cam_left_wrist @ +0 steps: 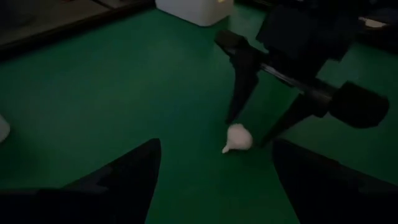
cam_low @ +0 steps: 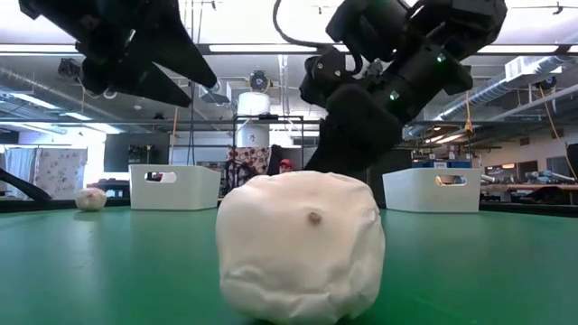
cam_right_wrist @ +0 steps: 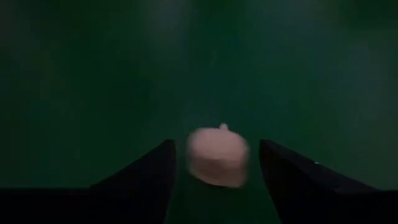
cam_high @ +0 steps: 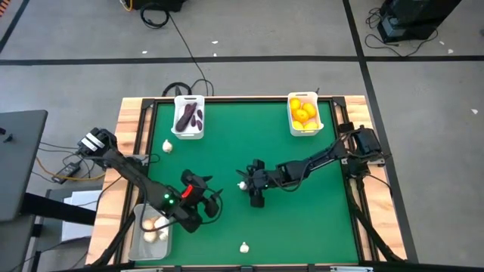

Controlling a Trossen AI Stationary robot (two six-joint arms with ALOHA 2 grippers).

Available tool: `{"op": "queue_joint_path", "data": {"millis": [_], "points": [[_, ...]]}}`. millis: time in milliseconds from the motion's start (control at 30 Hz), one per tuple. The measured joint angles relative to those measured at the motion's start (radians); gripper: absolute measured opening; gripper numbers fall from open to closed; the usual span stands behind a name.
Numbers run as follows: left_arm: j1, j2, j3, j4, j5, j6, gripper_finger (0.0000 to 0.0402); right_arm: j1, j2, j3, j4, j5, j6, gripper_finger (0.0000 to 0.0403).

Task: Sort produce into baskets
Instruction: Put the top medium garlic into the gray bin, then put the top small garlic into the gray bin

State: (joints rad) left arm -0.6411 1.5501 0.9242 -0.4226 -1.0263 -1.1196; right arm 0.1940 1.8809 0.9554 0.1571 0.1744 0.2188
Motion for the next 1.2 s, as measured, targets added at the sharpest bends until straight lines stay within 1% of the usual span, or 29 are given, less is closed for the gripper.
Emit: {"op": "queue_joint_path", "data": {"millis": [133,300,433,533,633,733,867,1000,1067,1200], "points": [[0.0,0.0,-0.036,0.102,0.011,0.073,0.0314,0.0,0.007,0.0,0.006,-0.053,0.0,0.0196],[0.0,0.0,-0.073,0.191,0.011,0.098,0.0315,-0.003,0.051,0.001,0.033,-0.041,-0.003,0.0165],[0.0,0.001,-0.082,0.199,0.011,0.098,0.0315,-0.005,0.075,0.0,0.063,-0.037,-0.006,0.0143],[0.0,0.01,-0.083,0.202,0.012,0.107,0.0314,-0.005,0.078,0.0,0.093,-0.038,-0.01,0.0114],[0.003,0.037,-0.087,0.215,0.041,0.162,0.0315,-0.006,0.078,0.0,0.112,-0.044,-0.013,0.0079],[0.024,0.08,-0.114,0.3,0.073,0.206,0.0315,-0.007,0.078,0.0,0.102,-0.033,-0.007,0.0058],[0.083,0.158,-0.13,0.483,0.109,0.293,0.0315,-0.006,0.053,0.0,0.019,0.057,0.013,0.006],[0.137,0.261,-0.13,0.699,0.197,0.436,0.0315,-0.001,-0.004,0.0,-0.092,0.111,0.014,0.0079],[0.159,0.313,-0.13,0.782,0.219,0.482,0.0315,0.007,-0.037,0.0,-0.138,0.144,0.016,0.009],[0.194,0.385,-0.13,0.836,0.24,0.48,0.0315,0.028,-0.085,0.0,-0.202,0.214,0.016,0.0107]]}}
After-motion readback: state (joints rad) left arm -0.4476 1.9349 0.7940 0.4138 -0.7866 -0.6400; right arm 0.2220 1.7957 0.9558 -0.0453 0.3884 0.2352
